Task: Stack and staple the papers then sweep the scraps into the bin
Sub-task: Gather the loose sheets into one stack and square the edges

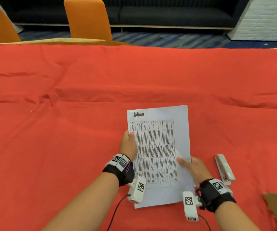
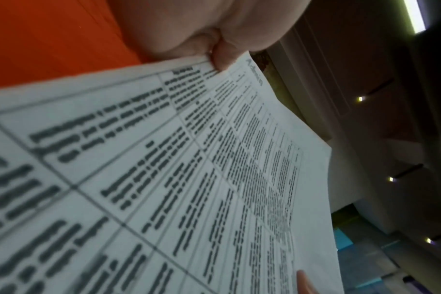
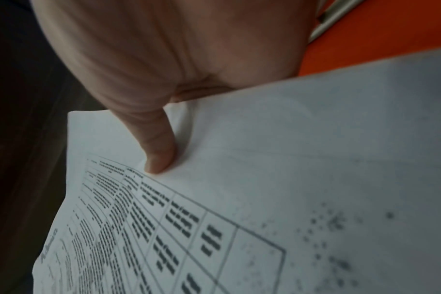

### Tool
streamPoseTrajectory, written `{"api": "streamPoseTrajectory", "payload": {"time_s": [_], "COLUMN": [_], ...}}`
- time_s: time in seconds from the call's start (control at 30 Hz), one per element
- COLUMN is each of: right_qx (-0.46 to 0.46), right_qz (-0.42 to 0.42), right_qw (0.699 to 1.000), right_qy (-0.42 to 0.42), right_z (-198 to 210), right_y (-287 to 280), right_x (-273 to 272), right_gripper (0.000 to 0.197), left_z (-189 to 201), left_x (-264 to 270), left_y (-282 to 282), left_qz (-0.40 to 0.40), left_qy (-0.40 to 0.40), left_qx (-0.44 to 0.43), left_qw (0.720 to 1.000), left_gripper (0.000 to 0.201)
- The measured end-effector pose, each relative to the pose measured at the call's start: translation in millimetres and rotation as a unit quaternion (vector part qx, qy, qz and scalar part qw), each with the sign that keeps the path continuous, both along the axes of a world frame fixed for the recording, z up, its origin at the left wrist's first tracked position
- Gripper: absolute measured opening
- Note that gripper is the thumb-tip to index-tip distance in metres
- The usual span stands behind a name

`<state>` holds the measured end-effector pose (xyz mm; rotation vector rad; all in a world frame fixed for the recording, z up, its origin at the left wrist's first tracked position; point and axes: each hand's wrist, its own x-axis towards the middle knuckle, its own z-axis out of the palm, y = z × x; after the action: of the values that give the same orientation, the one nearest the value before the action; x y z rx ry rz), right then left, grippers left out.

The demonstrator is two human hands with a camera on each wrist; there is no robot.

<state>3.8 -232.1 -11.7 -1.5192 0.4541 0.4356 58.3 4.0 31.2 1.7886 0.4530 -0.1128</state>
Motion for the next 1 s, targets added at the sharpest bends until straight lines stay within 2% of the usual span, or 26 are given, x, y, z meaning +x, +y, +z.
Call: {"api": "streamPoseTrajectory", "payload": {"time_s": [0.07, 0.17, 0.27, 0.33, 0.47, 0.6, 0.7, 0.8, 0.9, 1.0], "right_qx": [-0.003, 0.001, 0.014, 0.003, -0.074, -0.09, -0.068, -0.053, -0.042, -0.025], "right_qz": [0.007, 0.022, -0.003, -0.015, 0.018, -0.012, -0.034, -0.038, -0.041, -0.049], "right_qw": [1.0, 0.999, 1.0, 1.0, 0.997, 0.987, 0.972, 0.961, 0.965, 0.971], "right_qy": [0.017, 0.025, 0.007, -0.004, -0.03, -0.13, -0.224, -0.267, -0.255, -0.232], "right_z": [-7, -18, -18, -18, -18, 26, 67, 87, 75, 61], "right_y": [-1, -5, -8, -8, -2, 1, 5, 11, 15, 17], "right_x": [-5, -5, 9, 21, 32, 38, 40, 41, 39, 38], "right_gripper": [0.041, 0.056, 0.034, 0.029, 0.02, 0.021, 0.022, 0.025, 0.022, 0.026], "left_z": [-7, -22, -32, -38, -41, -5, 30, 50, 39, 20], "left_x": [-5, -12, -18, -21, -23, -12, -5, -7, -13, -15], "left_y": [-4, -7, -10, -13, -18, -15, -12, -10, -10, -12], "left_qz": [-0.002, -0.002, -0.016, -0.024, -0.029, -0.014, 0.003, 0.004, 0.007, 0.001], "left_qy": [0.003, 0.019, 0.031, 0.037, 0.033, -0.081, -0.201, -0.276, -0.275, -0.253], "left_qx": [0.02, 0.046, 0.056, 0.056, 0.043, 0.048, 0.047, 0.025, 0.005, -0.011], "left_qw": [1.0, 0.999, 0.998, 0.997, 0.998, 0.995, 0.979, 0.961, 0.961, 0.967], "left_gripper": [0.026, 0.034, 0.035, 0.034, 0.036, 0.028, 0.027, 0.018, 0.025, 0.019]}}
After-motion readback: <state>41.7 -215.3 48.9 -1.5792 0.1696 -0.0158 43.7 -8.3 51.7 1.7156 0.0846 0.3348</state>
